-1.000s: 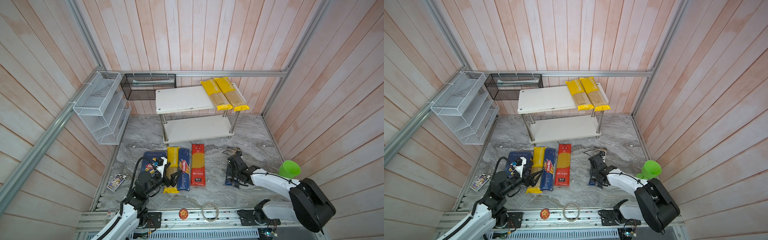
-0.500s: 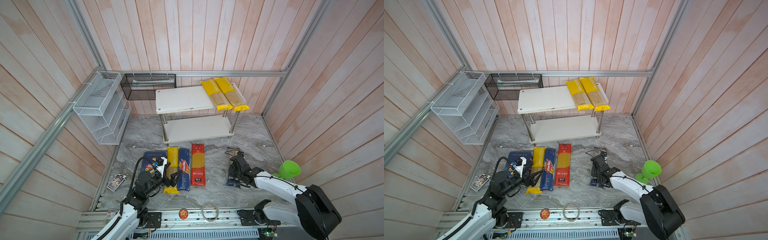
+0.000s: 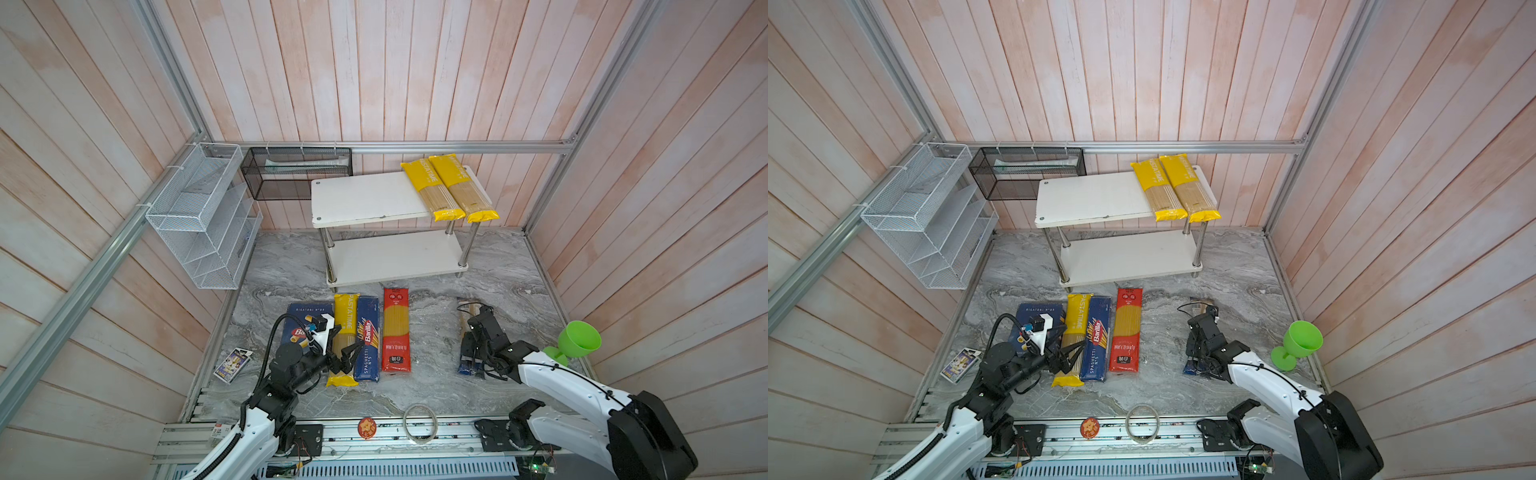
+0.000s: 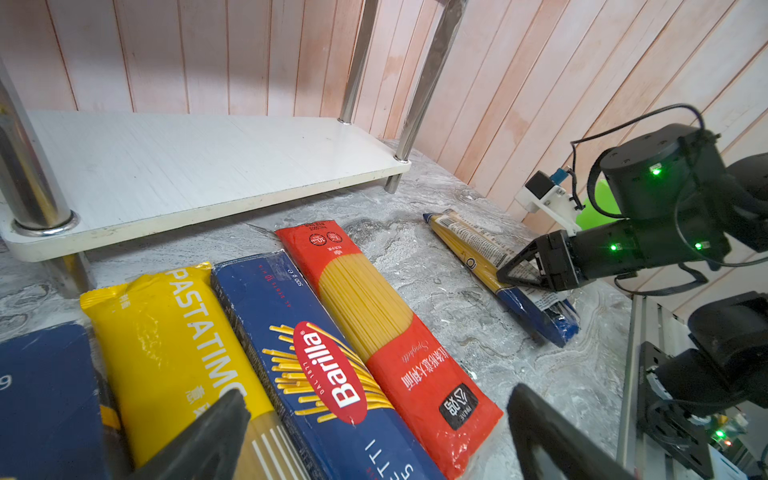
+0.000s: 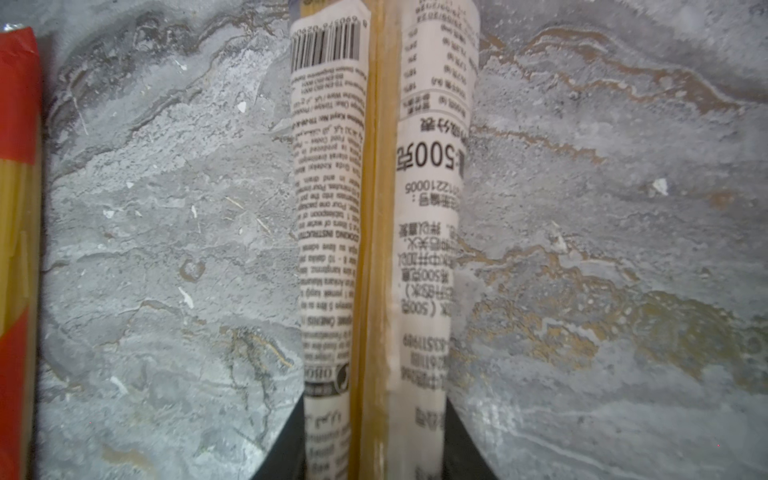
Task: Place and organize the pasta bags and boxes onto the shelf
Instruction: 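Close the right gripper on the clear-wrapped spaghetti pack, then lift the spaghetti pack upright off the table with the right gripper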
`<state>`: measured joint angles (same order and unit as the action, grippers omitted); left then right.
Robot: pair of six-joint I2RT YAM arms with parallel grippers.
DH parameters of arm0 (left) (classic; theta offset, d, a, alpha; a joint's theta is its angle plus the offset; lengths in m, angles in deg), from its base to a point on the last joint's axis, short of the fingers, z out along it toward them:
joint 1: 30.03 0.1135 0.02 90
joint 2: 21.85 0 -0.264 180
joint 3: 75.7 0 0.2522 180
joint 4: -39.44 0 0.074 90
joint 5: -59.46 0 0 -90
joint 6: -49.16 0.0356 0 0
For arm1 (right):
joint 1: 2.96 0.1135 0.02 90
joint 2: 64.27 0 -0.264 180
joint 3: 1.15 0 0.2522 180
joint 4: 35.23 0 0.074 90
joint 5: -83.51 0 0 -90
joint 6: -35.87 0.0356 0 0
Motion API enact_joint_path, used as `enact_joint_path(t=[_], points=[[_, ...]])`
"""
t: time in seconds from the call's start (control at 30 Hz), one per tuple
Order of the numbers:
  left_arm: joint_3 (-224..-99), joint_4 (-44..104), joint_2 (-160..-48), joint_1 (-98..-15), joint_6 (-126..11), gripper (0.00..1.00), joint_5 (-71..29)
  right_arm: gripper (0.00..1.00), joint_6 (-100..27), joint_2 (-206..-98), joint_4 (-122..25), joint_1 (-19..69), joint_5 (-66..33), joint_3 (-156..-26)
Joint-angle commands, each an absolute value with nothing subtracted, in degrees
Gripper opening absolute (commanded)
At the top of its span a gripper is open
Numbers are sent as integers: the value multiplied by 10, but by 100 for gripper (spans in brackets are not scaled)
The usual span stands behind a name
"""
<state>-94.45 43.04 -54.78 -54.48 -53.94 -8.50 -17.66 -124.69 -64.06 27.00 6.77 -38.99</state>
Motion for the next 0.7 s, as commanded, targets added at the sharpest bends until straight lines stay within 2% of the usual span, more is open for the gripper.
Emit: enact_joint_path(t=[0.0, 0.13, 0.3, 0.67], points=[[-953, 430, -545, -548, -534, 100, -85, 24, -198, -1202, -604, 268, 66, -399], [-953, 430, -545, -548, -535, 100, -87, 18, -223, -1147, -582, 268, 42, -397], [-953, 428, -545, -548, -535, 100, -88, 17, -232, -1095, -580, 268, 24, -406], [-953, 429, -544, -548, -534, 100, -90, 16, -264, -1100, -652, 277, -51, -496]])
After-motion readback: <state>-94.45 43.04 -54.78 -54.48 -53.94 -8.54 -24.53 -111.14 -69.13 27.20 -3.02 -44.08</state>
